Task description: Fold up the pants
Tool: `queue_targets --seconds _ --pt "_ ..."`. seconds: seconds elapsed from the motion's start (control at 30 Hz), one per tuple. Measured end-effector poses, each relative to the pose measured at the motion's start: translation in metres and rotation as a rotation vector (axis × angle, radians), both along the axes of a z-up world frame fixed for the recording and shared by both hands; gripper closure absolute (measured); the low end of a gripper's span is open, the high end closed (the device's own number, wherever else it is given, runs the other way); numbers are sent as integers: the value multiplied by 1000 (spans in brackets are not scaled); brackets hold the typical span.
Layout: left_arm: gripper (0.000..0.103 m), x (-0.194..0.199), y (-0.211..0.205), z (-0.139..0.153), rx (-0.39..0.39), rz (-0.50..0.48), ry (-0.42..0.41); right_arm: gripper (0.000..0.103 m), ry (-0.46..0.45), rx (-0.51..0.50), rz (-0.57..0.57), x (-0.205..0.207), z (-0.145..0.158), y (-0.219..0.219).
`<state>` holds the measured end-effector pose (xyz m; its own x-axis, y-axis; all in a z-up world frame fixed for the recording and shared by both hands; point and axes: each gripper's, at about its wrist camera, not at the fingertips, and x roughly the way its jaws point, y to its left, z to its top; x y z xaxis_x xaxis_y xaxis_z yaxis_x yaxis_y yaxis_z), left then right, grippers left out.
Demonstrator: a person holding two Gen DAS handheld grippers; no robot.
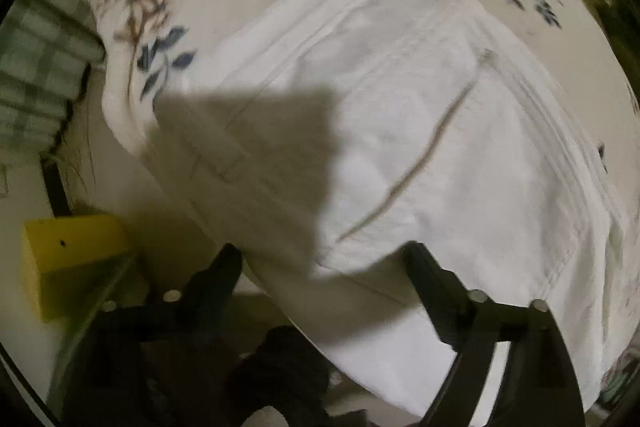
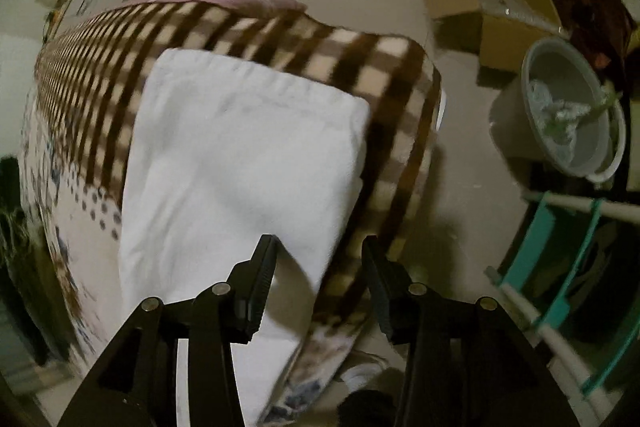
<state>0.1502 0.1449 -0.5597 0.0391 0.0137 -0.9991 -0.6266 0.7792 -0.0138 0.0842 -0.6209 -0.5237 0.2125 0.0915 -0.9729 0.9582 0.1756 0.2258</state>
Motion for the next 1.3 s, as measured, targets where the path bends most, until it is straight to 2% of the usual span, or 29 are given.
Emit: queue_targets --seconds 0.13,0.23,0.33,0.43,0.5,0.67,0.7,0.73,0.77,0.9,1.03,1.13,1.3 --pt "16 -6 -1 17 12 -40 2 56 -113 11 -17 -8 -12 0" --pt "16 -14 -9 40 16 -76 -31 54 -222 8 -63 -14 -19 1" --pt "16 -16 -32 64 19 -145 -73 53 -356 32 -100 -19 -24 -5" --pt "16 -4 -62 76 13 -237 -111 54 -462 52 -89 -24 -26 -8" --pt "16 9 -89 77 16 -303 -134 59 -510 55 -65 -21 -28 -10" --pt "16 16 -144 69 -3 -418 -150 59 -562 92 -60 -14 -44 -16" --pt "16 18 -155 65 -2 -439 -148 64 -573 100 -73 -15 -45 -18" --pt "16 18 -165 60 2 -458 -139 74 -559 94 -83 -14 -43 -19" --pt "16 18 -172 57 2 -473 -129 93 -535 74 -78 -16 -39 -19" --pt "16 11 -179 57 -14 -490 -119 95 -497 -31 -11 -7 0 -4" --pt "16 5 -156 64 -17 -487 -114 95 -500 -150 141 15 66 30" --pt "16 10 -135 63 -30 -470 -97 95 -520 -214 277 36 111 73" --pt "16 22 -86 49 -39 -457 -70 95 -524 -264 481 76 152 154"
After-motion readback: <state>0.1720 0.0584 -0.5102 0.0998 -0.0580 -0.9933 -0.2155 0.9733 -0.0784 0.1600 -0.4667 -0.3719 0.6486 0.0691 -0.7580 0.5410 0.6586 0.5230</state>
